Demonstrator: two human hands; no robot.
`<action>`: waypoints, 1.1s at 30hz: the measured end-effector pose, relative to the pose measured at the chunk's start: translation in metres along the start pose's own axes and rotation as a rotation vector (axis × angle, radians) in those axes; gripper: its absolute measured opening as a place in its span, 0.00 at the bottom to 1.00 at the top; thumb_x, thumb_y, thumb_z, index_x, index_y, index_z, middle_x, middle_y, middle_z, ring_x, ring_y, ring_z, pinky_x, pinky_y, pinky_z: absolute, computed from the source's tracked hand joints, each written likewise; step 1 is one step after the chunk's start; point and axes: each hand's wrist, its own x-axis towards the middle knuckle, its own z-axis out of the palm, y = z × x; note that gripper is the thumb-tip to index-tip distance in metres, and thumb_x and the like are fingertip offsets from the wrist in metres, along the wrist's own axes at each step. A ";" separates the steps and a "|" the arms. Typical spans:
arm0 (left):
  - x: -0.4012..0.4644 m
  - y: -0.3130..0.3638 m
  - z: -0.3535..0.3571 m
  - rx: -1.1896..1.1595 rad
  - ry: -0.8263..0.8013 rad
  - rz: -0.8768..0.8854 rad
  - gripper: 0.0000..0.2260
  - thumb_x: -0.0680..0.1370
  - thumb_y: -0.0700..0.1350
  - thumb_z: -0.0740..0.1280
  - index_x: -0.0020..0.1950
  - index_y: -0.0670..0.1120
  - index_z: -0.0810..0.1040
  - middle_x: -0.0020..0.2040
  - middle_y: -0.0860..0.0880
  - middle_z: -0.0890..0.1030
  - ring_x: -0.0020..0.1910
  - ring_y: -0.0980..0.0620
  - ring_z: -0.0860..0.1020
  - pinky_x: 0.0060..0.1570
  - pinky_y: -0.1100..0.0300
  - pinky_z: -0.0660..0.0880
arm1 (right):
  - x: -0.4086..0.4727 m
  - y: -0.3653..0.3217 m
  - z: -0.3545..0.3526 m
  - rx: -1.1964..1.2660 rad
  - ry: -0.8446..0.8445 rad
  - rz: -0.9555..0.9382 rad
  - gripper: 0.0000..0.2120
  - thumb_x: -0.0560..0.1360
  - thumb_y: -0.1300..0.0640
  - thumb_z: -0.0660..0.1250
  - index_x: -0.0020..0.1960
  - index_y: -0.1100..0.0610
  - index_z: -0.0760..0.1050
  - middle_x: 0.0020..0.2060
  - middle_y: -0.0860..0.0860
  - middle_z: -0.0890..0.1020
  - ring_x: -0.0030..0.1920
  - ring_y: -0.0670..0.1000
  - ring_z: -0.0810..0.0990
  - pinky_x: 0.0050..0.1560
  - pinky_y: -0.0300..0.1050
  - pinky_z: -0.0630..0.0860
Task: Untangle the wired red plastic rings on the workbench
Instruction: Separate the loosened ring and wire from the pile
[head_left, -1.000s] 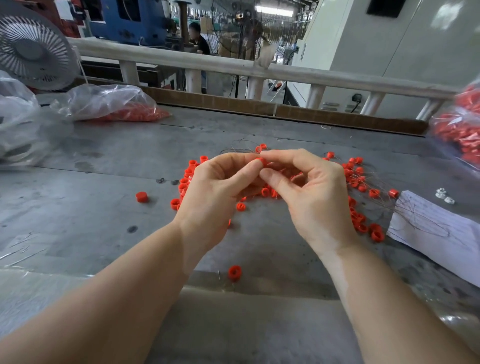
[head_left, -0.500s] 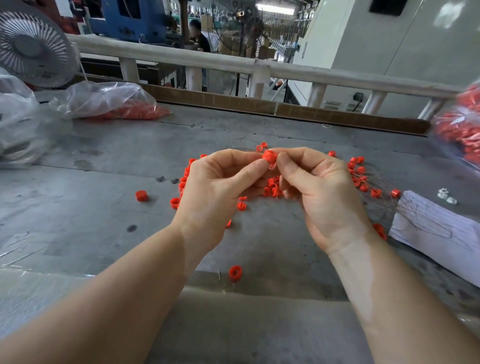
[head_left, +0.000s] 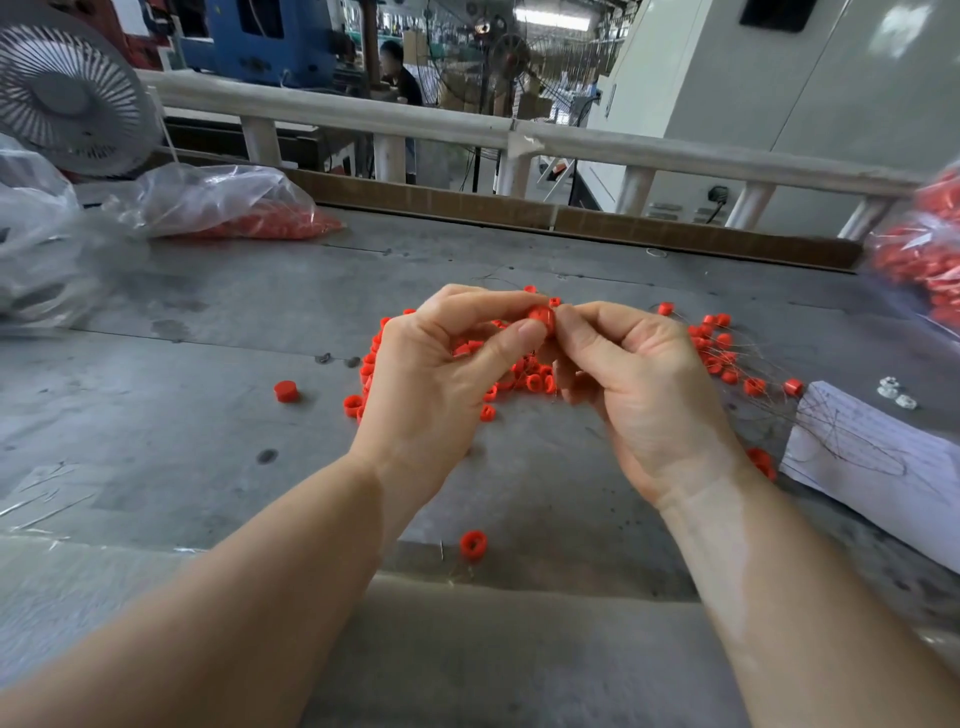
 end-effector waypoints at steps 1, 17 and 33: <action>0.000 0.000 0.000 0.026 0.007 0.018 0.08 0.70 0.43 0.70 0.48 0.47 0.82 0.41 0.52 0.81 0.40 0.61 0.80 0.44 0.67 0.74 | 0.000 0.000 0.000 -0.001 0.007 -0.003 0.09 0.73 0.56 0.67 0.35 0.54 0.81 0.29 0.49 0.79 0.29 0.44 0.72 0.30 0.35 0.68; 0.001 -0.001 -0.002 0.105 -0.020 0.080 0.08 0.73 0.36 0.70 0.49 0.46 0.81 0.44 0.46 0.81 0.43 0.58 0.80 0.46 0.66 0.75 | 0.000 0.000 -0.003 0.010 0.007 -0.020 0.07 0.70 0.56 0.67 0.36 0.53 0.82 0.30 0.49 0.81 0.29 0.45 0.73 0.29 0.35 0.68; 0.001 -0.006 -0.003 -0.179 -0.062 -0.073 0.09 0.69 0.42 0.69 0.49 0.46 0.81 0.40 0.51 0.84 0.41 0.56 0.81 0.42 0.67 0.76 | -0.002 -0.006 -0.005 0.049 0.023 -0.045 0.02 0.67 0.55 0.70 0.38 0.52 0.81 0.33 0.47 0.83 0.31 0.43 0.74 0.29 0.34 0.69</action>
